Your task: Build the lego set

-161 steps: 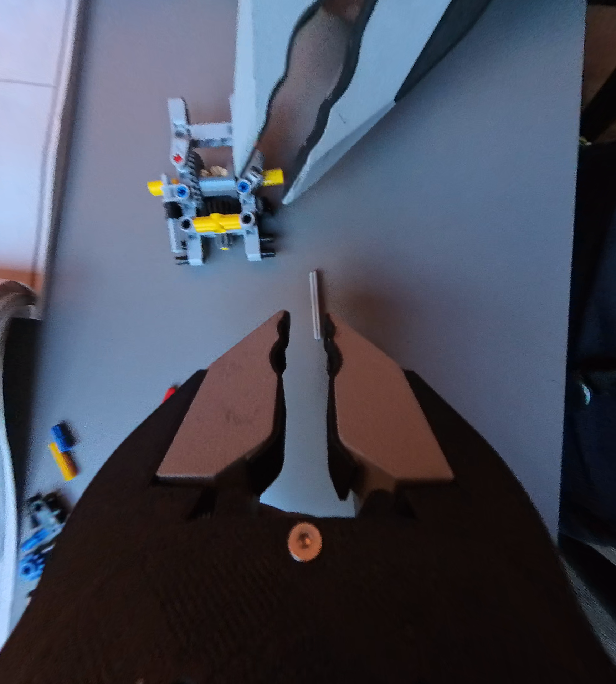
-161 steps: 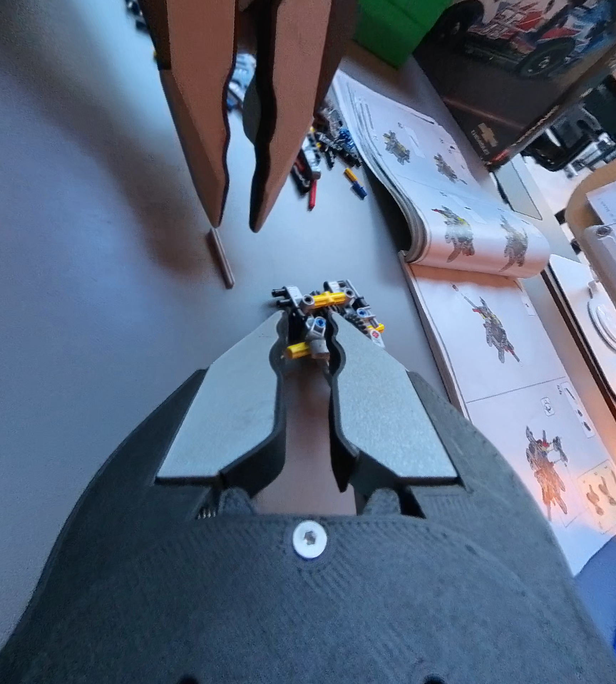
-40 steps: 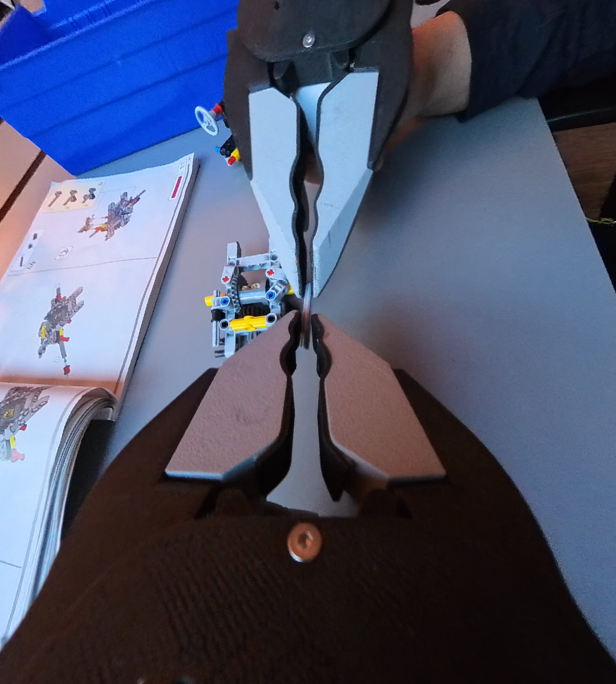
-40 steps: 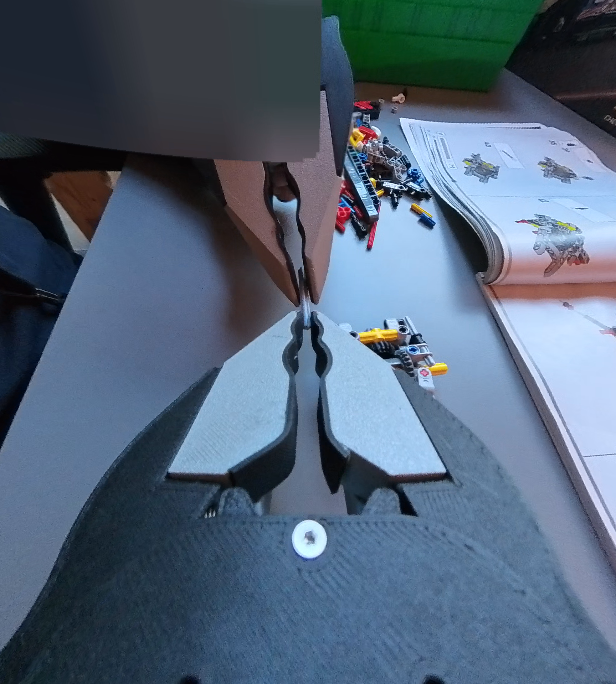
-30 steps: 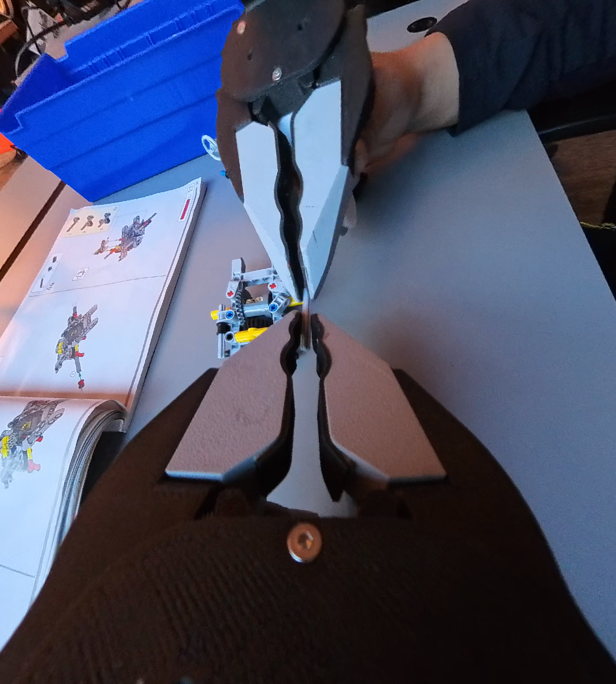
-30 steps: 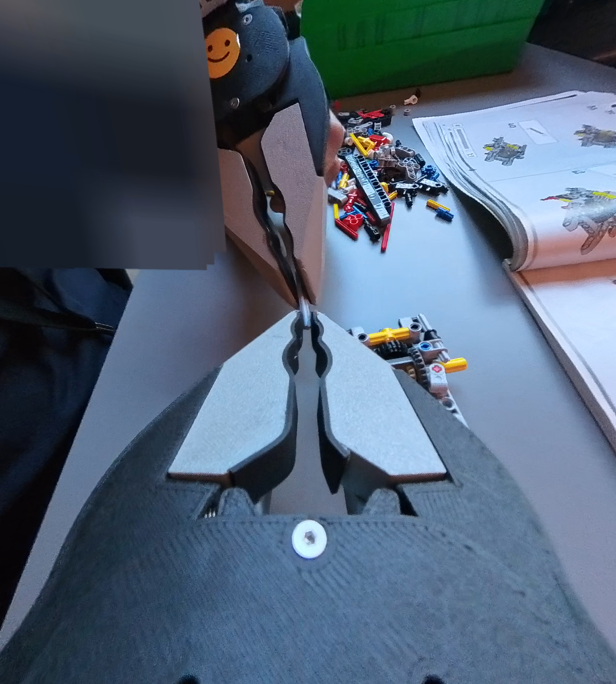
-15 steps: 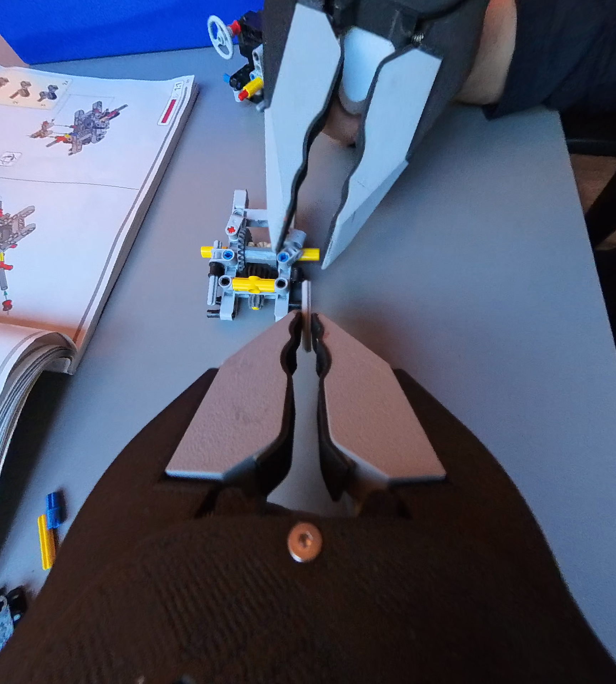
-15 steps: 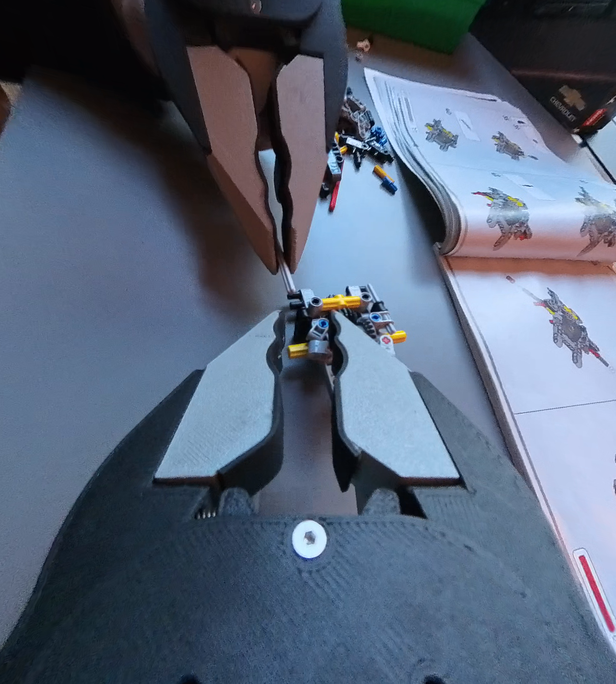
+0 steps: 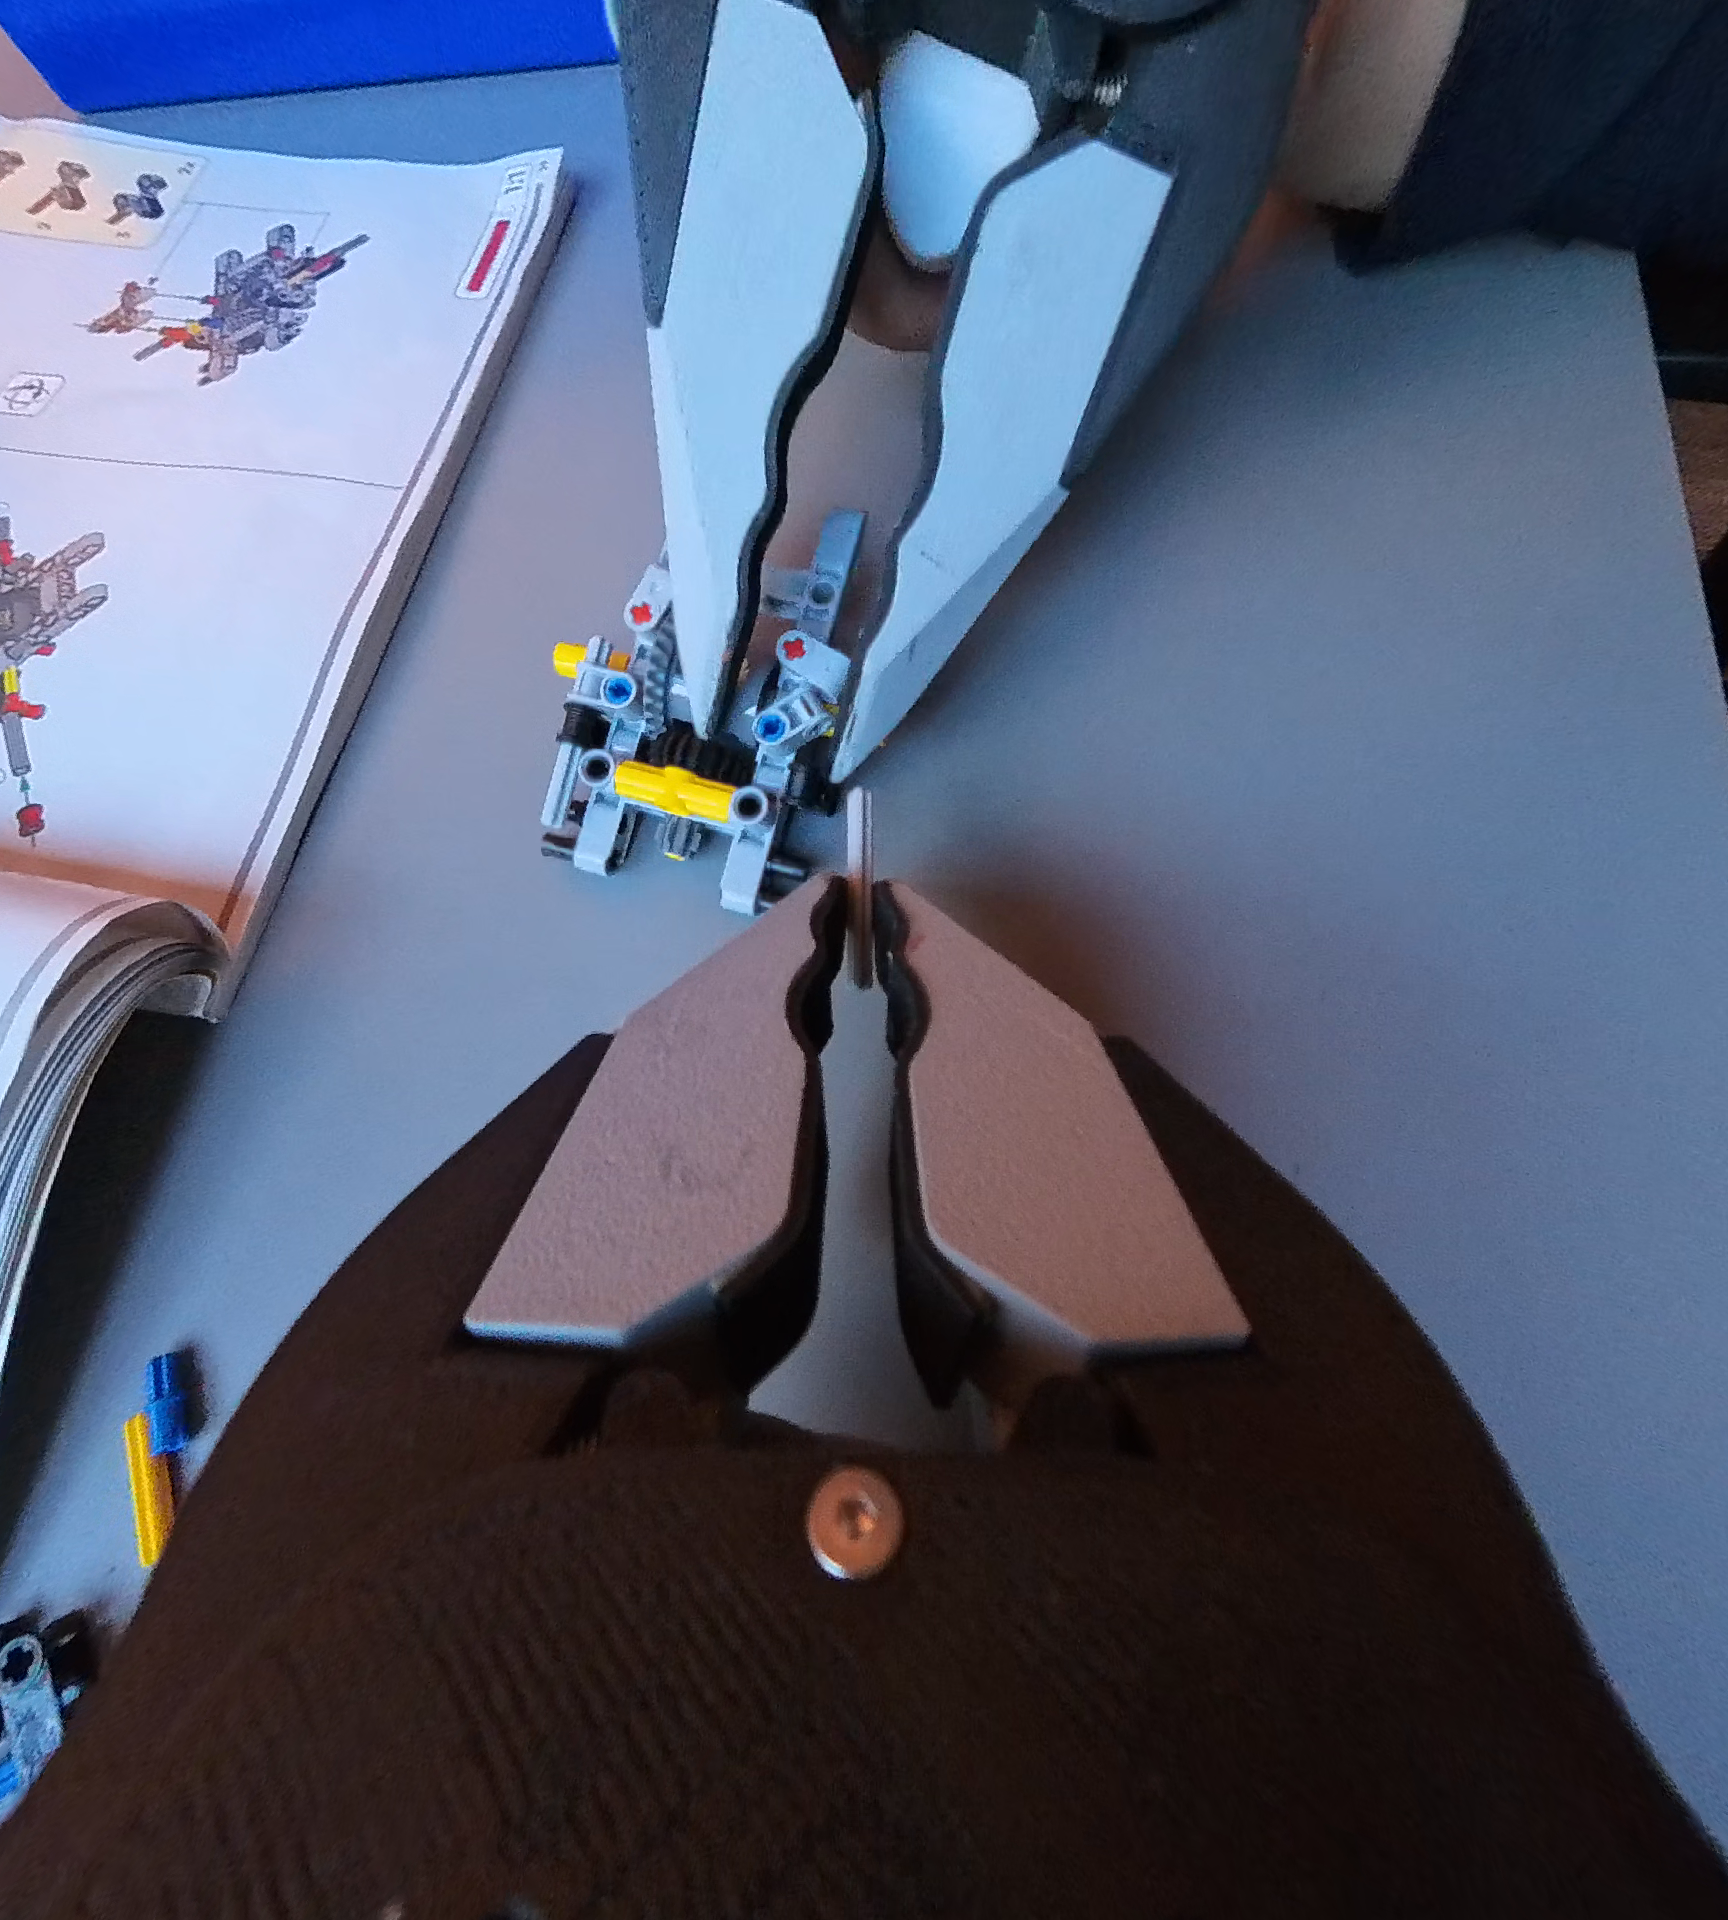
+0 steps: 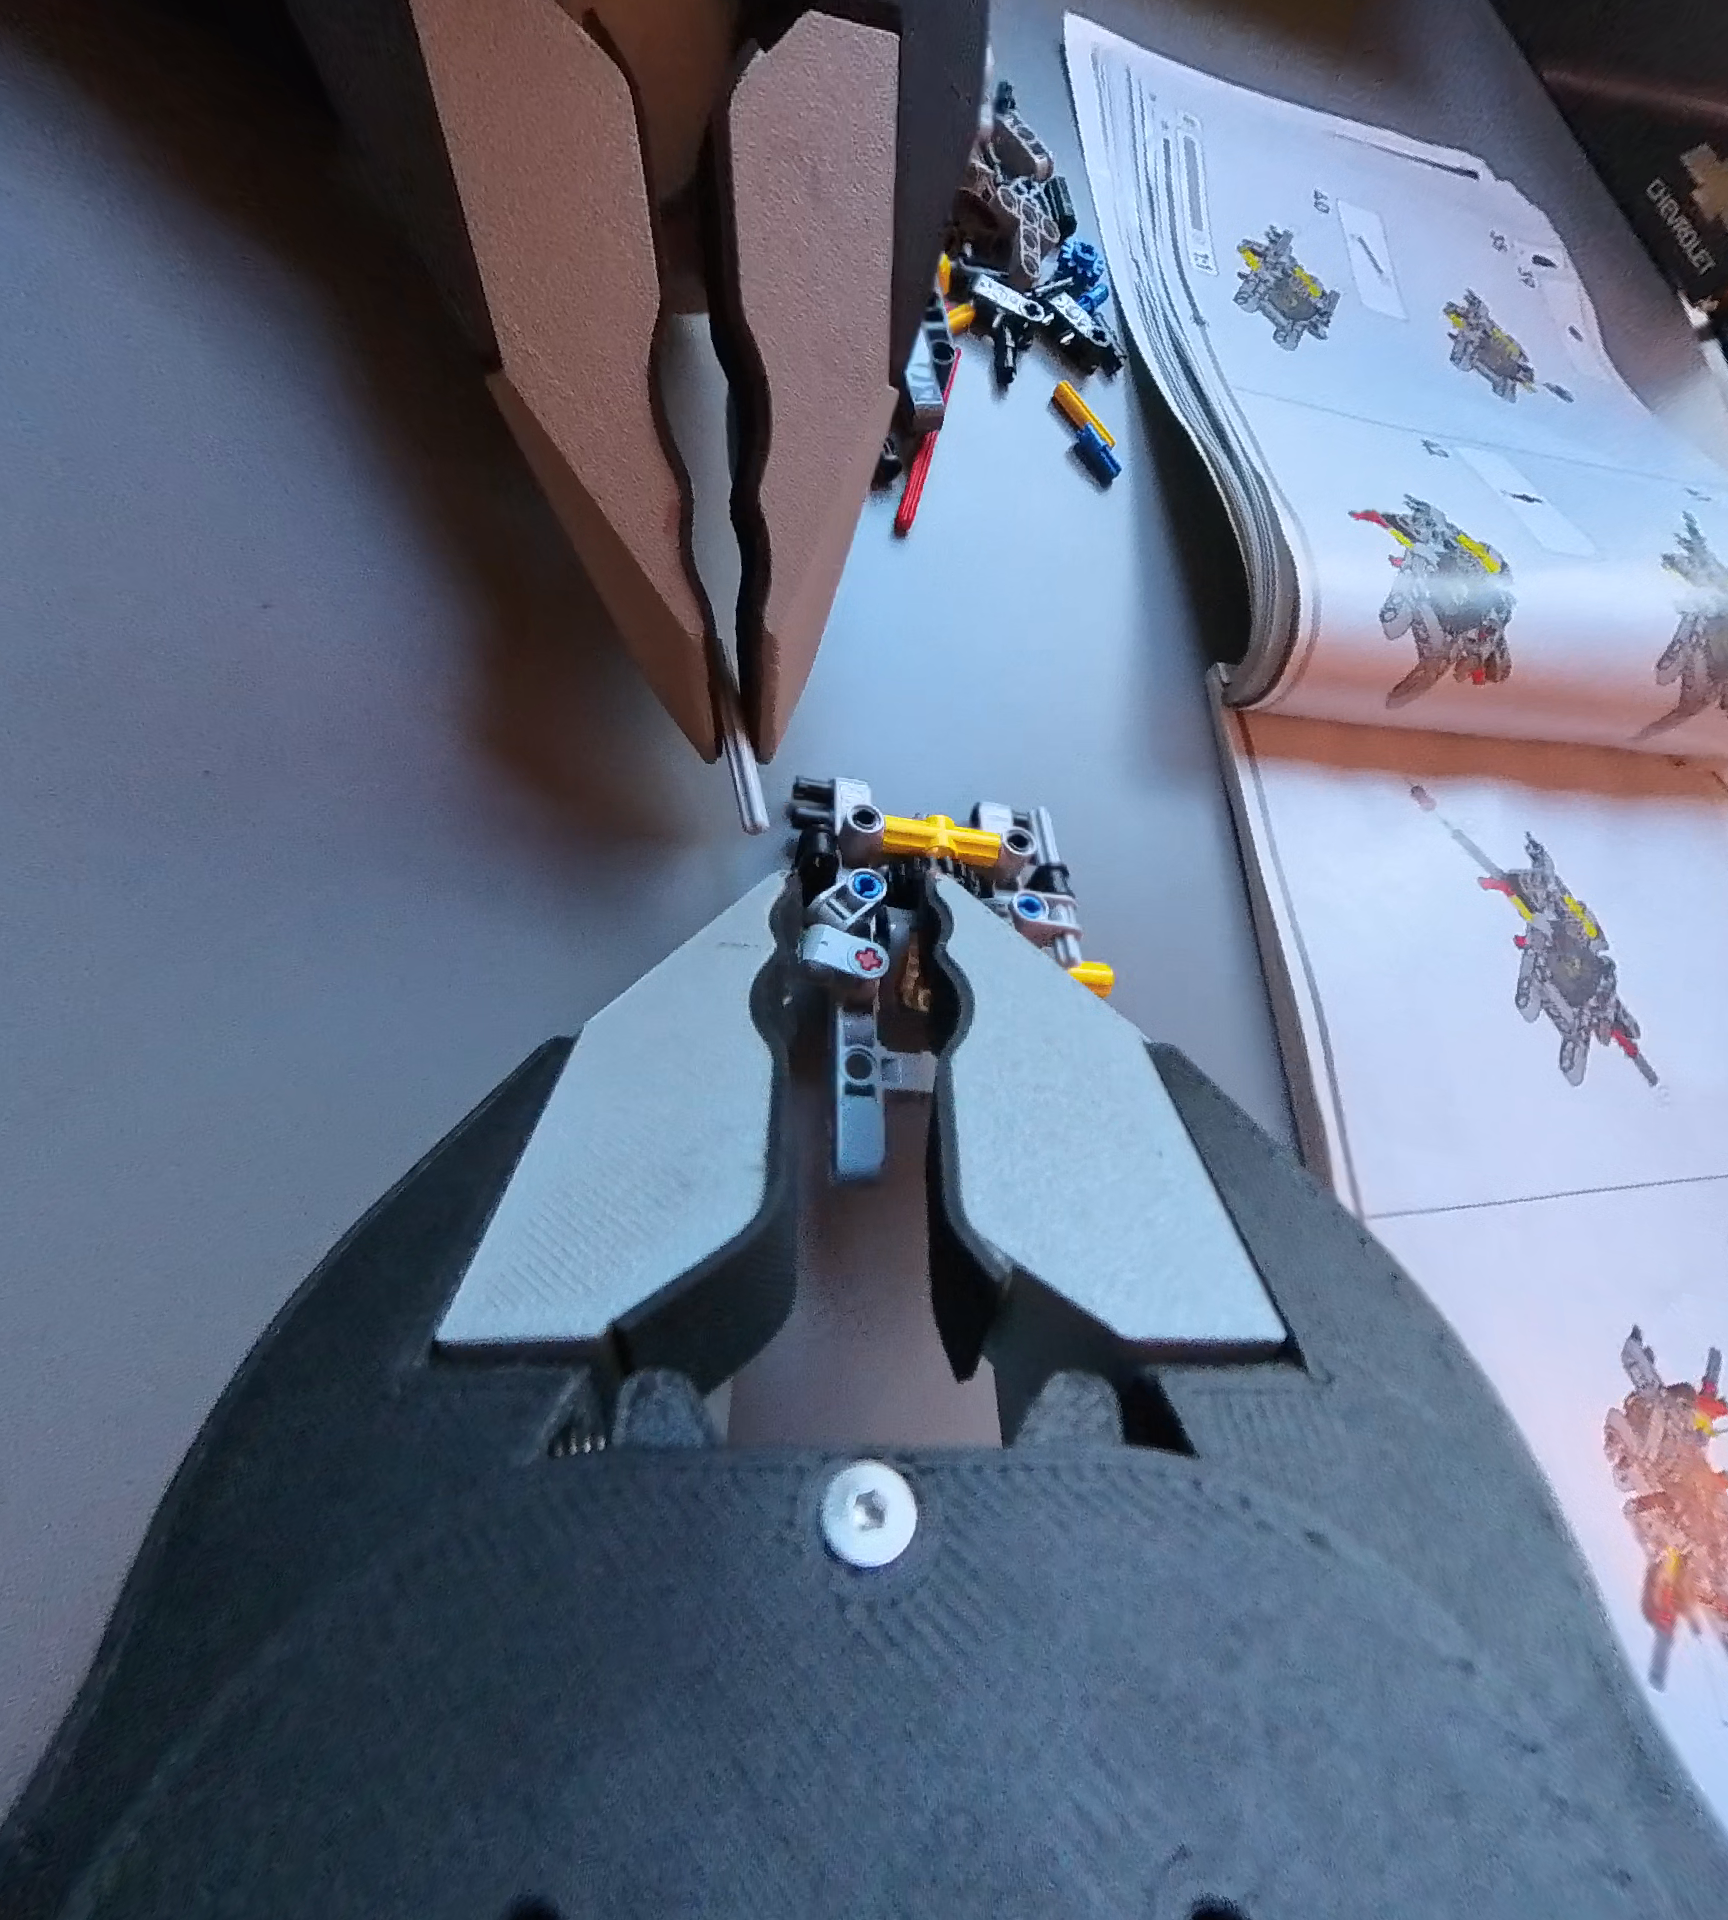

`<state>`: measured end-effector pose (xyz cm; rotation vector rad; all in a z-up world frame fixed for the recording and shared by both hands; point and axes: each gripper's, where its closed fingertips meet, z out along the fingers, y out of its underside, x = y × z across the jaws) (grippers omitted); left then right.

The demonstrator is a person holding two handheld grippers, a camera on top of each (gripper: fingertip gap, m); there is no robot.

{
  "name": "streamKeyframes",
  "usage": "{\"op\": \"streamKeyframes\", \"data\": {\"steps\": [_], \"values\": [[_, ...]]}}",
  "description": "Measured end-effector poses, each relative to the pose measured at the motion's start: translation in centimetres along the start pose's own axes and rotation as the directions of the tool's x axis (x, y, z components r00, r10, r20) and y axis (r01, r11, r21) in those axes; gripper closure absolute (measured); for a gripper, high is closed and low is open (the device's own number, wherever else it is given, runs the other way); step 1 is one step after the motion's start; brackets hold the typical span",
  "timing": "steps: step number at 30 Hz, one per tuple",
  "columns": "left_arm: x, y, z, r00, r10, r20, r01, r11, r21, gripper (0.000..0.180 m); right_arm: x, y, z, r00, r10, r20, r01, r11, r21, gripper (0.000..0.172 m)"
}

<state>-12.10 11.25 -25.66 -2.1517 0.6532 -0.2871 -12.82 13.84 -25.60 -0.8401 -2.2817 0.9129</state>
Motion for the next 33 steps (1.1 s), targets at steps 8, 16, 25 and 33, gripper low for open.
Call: {"op": "streamKeyframes", "data": {"steps": [8,16,25,33], "values": [[-0.3,0.0,-0.3,1.000,-0.020,-0.002,0.020,1.000,0.011,0.179,1.5,1.1,-0.3,0.982,-0.132,-0.133,0.111,0.982,-0.153,0.154],[-1.4,-0.2,-0.7,0.997,-0.071,0.024,0.070,0.997,0.043,0.179,3.4,0.7,-2.0,0.969,0.035,-0.246,-0.053,0.996,-0.067,0.113],[-1.6,0.0,-0.6,0.997,-0.058,0.049,0.056,0.998,0.028,0.179,3.5,2.2,-1.1,0.962,0.267,-0.060,-0.272,0.958,-0.092,0.095],[-1.8,0.0,-0.6,0.996,-0.059,0.063,0.057,0.998,0.026,0.179,3.1,2.8,-0.5,0.967,0.254,-0.003,-0.251,0.955,-0.156,0.115]]}}
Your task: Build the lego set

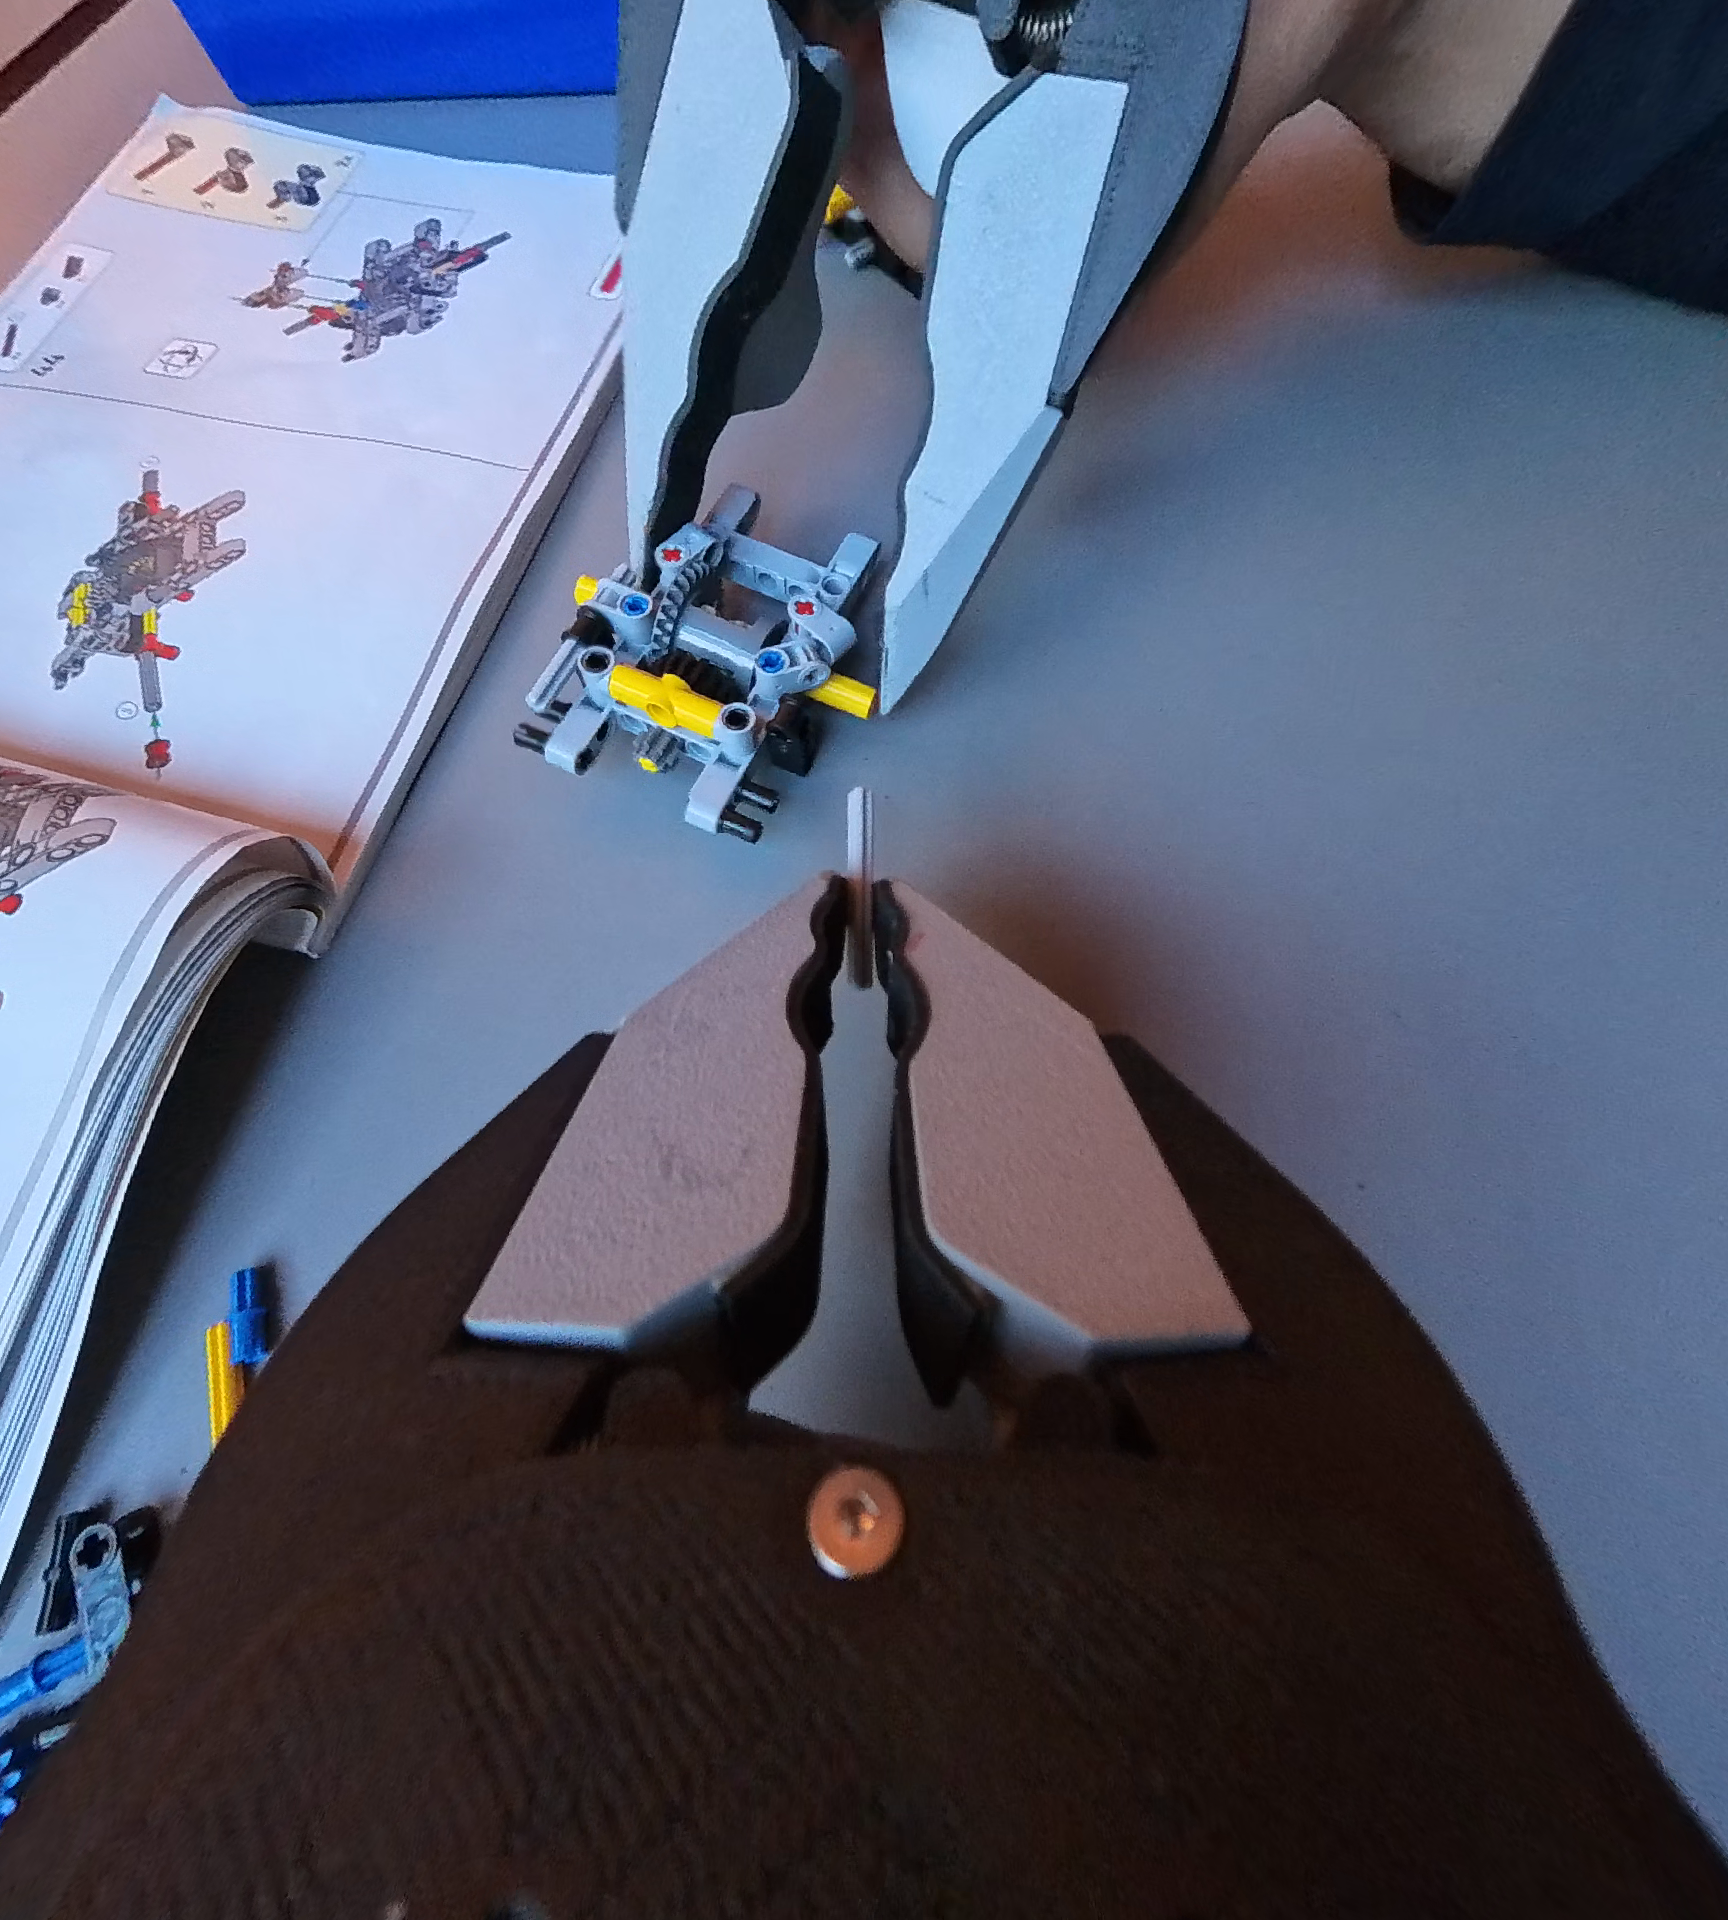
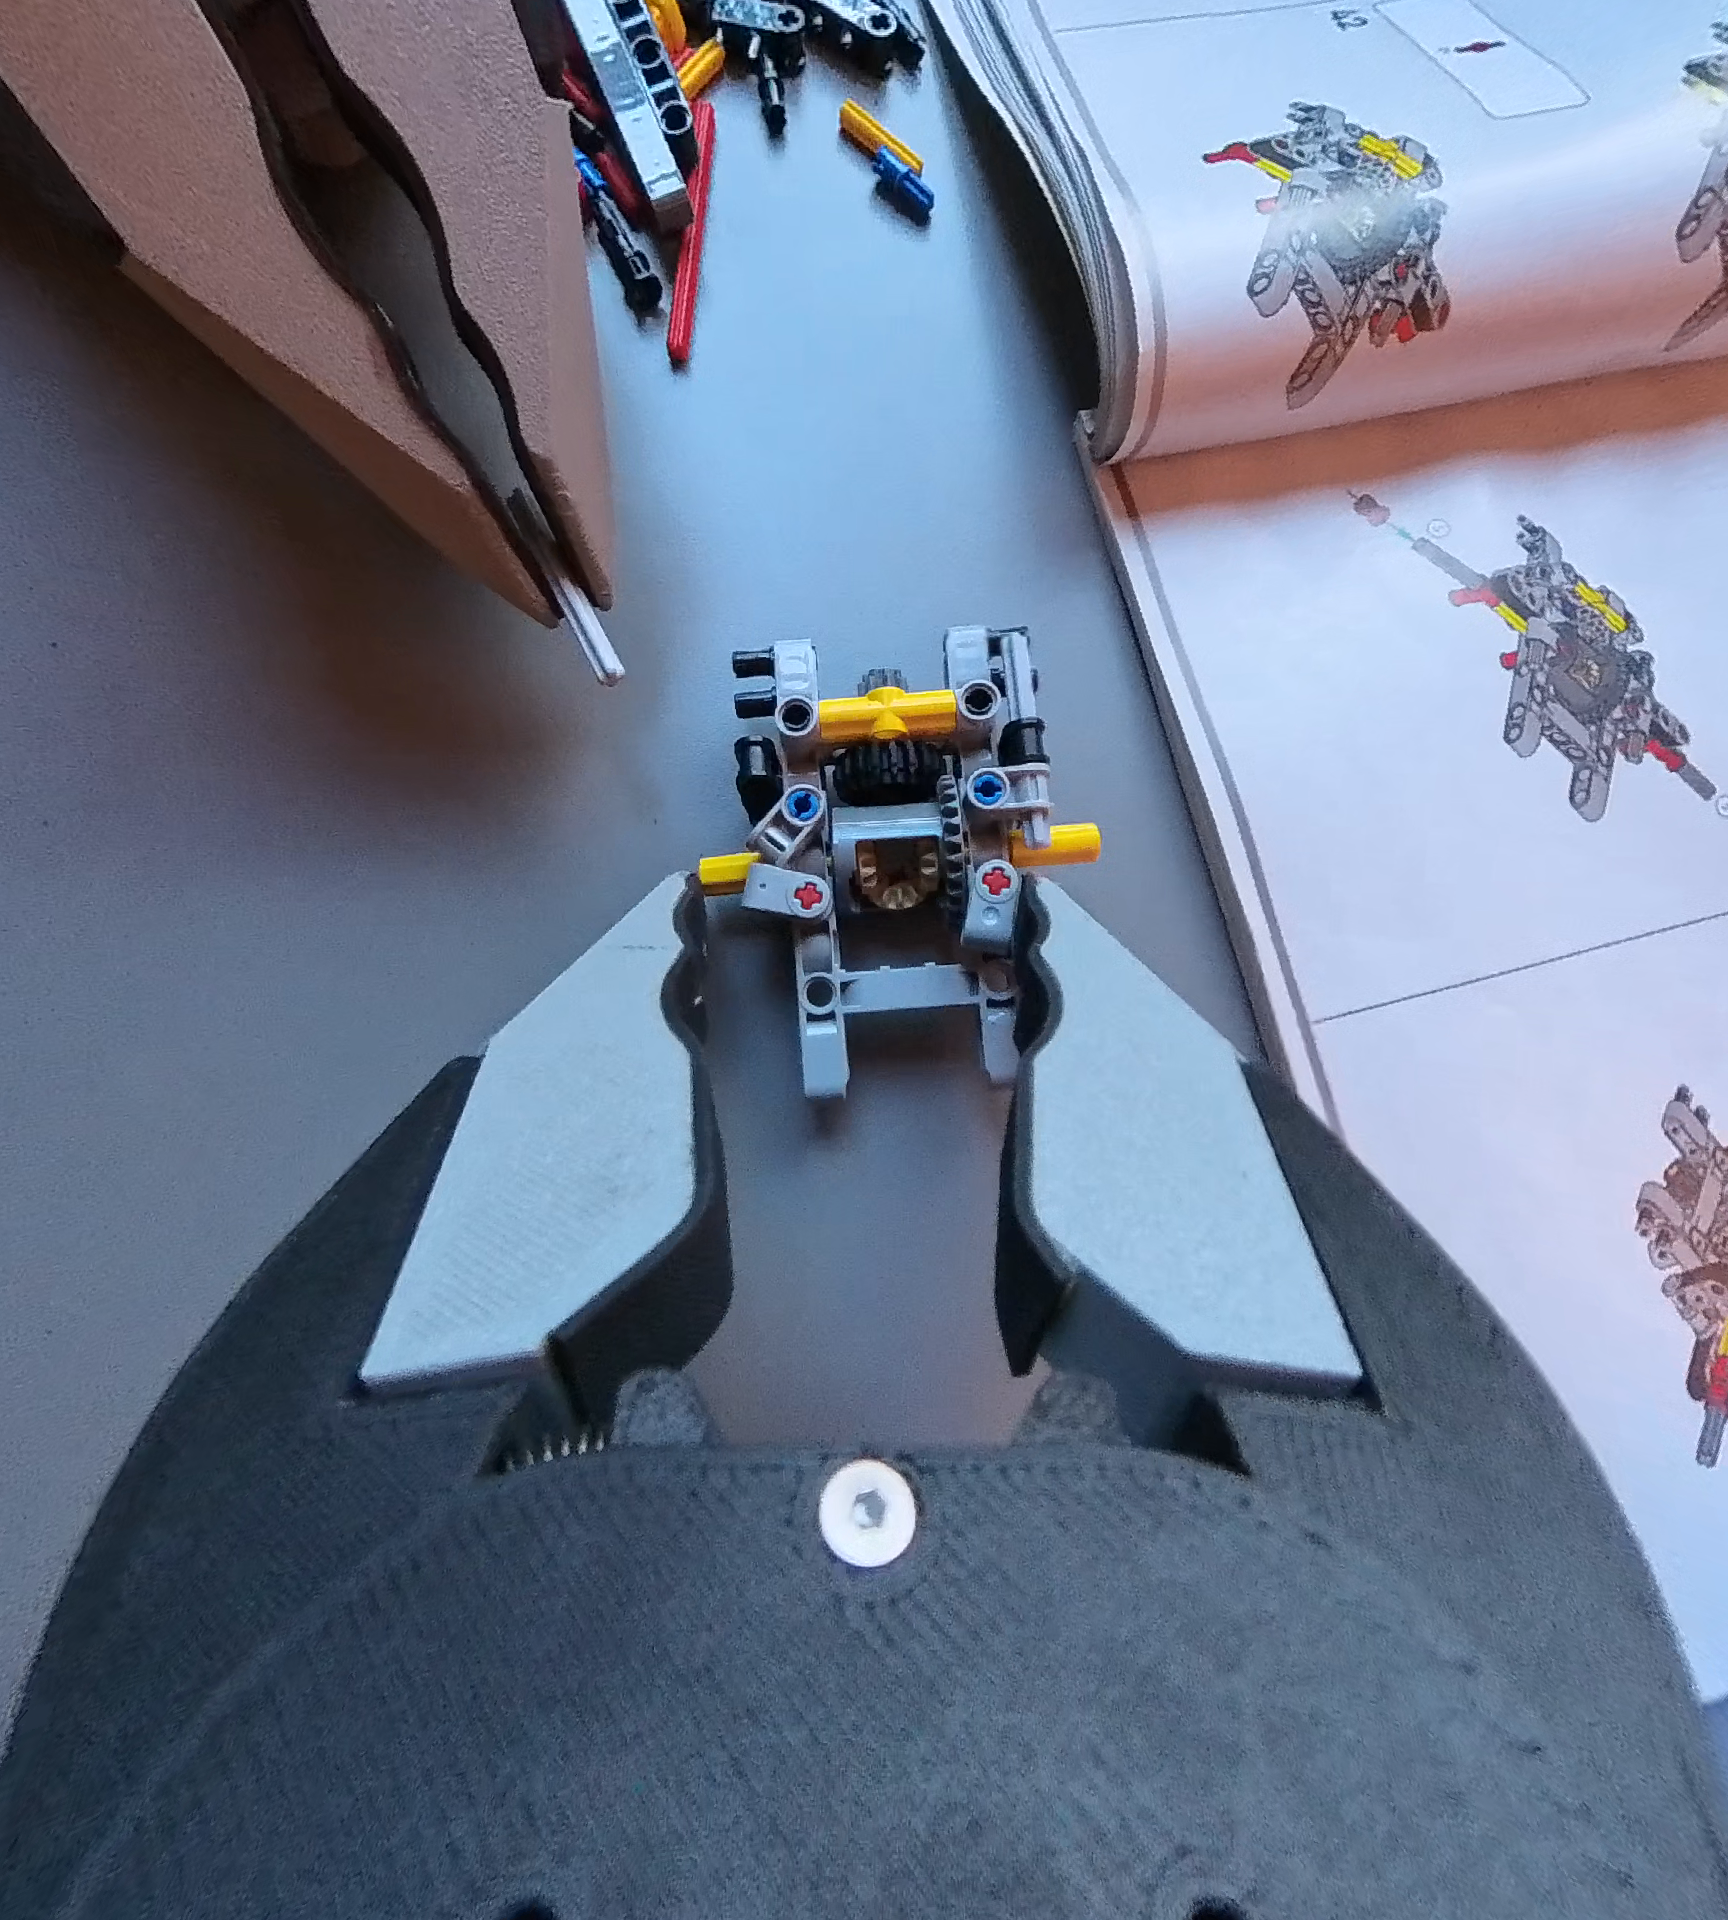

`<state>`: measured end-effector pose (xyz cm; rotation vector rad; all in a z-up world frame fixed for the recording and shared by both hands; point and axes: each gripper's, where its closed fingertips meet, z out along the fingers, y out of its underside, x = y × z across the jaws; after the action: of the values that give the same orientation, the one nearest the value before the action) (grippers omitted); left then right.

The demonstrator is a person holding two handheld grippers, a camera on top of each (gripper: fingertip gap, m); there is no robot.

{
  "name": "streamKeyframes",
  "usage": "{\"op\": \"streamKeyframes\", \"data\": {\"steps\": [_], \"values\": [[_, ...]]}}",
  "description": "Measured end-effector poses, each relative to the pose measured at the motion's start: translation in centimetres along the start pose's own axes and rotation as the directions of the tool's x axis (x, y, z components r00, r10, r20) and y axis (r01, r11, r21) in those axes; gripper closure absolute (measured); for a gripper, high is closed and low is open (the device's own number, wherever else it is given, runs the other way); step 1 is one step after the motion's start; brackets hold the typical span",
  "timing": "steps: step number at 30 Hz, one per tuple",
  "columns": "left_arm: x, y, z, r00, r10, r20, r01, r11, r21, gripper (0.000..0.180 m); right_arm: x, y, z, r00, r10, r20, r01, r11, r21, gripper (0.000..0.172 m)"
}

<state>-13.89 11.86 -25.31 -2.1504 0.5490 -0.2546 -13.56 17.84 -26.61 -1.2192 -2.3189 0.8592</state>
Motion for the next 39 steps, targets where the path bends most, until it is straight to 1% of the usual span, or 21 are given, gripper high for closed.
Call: {"op": "streamKeyframes", "data": {"steps": [1,3,6,12,15,18,20,22,25,28,30,33,39], "values": [[0.0,0.0,0.0,1.000,0.000,0.004,0.000,1.000,-0.002,0.179,0.0,0.0,0.1,1.000,-0.001,0.004,0.001,1.000,0.001,0.114],[-0.1,0.1,0.0,1.000,0.000,0.009,0.000,1.000,-0.005,0.179,0.3,0.3,0.5,1.000,-0.019,-0.019,0.019,1.000,-0.015,0.101],[-0.1,0.1,0.1,1.000,0.003,0.010,-0.003,1.000,-0.009,0.179,0.0,0.1,0.7,0.999,-0.039,-0.007,0.039,0.999,0.008,0.127],[-0.1,0.1,0.0,1.000,-0.001,0.010,0.001,1.000,-0.004,0.179,-0.1,0.3,0.6,0.999,-0.055,0.004,0.054,0.998,0.025,0.127],[-0.5,0.2,-0.1,1.000,0.007,0.030,-0.007,1.000,-0.006,0.179,-0.1,0.2,0.5,0.998,-0.057,0.000,0.057,0.998,0.036,0.127],[-0.7,0.2,-0.5,0.999,0.022,0.031,-0.022,1.000,0.003,0.179,-0.7,-0.4,0.1,0.998,-0.057,0.030,0.054,0.993,0.106,0.128],[-0.6,0.0,-1.0,0.999,0.042,0.022,-0.042,0.999,0.023,0.179,-1.4,-1.1,-0.6,0.995,-0.074,0.069,0.061,0.982,0.180,0.128],[0.1,-1.0,-1.7,0.999,0.037,-0.026,-0.034,0.996,0.080,0.179,-1.8,-1.9,-1.2,0.992,-0.060,0.112,0.029,0.965,0.260,0.127],[1.4,-2.2,-2.4,0.993,0.012,-0.114,0.003,0.991,0.137,0.179,-2.4,-2.4,-1.9,0.979,-0.049,0.200,-0.018,0.947,0.322,0.127],[2.1,-2.9,-3.2,0.991,-0.010,-0.133,0.026,0.992,0.121,0.179,-2.6,-3.4,-3.2,0.969,-0.062,0.241,-0.045,0.909,0.414,0.127],[2.6,-4.3,-4.3,0.992,0.001,-0.123,0.018,0.988,0.152,0.179,-2.9,-3.9,-3.8,0.964,-0.097,0.246,-0.029,0.886,0.462,0.127],[3.3,-5.6,-5.3,0.994,0.000,-0.112,0.020,0.985,0.174,0.179,-3.3,-4.3,-4.0,0.962,-0.134,0.237,0.001,0.872,0.489,0.127],[2.2,-4.7,-5.0,0.991,-0.069,-0.114,0.087,0.983,0.162,0.179,-3.4,-4.6,-3.6,0.961,-0.139,0.239,0.006,0.875,0.485,0.128]]}}
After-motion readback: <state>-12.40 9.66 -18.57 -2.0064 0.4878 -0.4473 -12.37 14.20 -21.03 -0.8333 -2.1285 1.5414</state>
